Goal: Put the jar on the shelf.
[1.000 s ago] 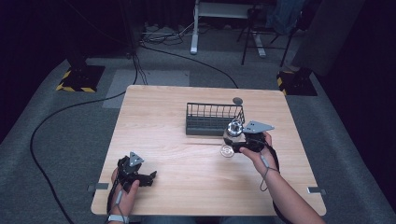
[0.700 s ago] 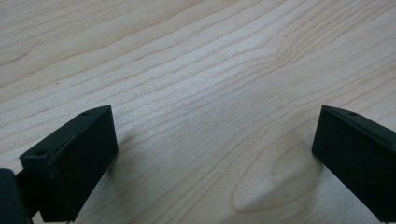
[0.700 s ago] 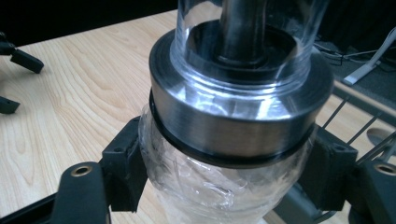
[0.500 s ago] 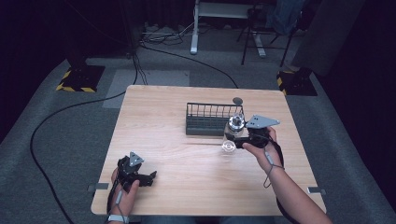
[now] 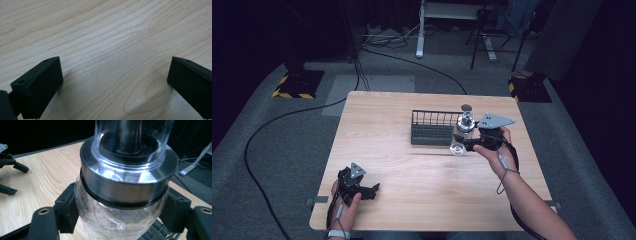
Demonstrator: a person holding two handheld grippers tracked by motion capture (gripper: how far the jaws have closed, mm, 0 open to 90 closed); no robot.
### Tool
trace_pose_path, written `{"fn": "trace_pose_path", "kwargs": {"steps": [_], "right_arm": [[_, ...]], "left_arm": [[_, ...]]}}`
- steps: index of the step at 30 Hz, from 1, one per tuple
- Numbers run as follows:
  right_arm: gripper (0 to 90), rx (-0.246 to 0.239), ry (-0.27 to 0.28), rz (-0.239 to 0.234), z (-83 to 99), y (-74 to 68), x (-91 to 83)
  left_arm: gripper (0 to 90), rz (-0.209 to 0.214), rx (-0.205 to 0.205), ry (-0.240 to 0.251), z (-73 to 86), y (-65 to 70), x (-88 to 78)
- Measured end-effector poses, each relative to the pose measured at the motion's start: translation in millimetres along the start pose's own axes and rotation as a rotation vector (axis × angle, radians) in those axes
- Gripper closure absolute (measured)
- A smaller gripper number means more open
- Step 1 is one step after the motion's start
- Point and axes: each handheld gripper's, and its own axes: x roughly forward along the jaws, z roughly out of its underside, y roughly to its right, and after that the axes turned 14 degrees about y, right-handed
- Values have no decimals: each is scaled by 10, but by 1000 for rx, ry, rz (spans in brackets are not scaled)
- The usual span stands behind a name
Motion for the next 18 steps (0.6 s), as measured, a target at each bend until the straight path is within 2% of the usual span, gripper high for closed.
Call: {"fn": "trace_pose_path", "kwargs": {"steps": [18], "right_arm": [[284,-22,19,-10,-348,93,145]], "left_arm": [[2,-1,0,0,1,2,0]]}}
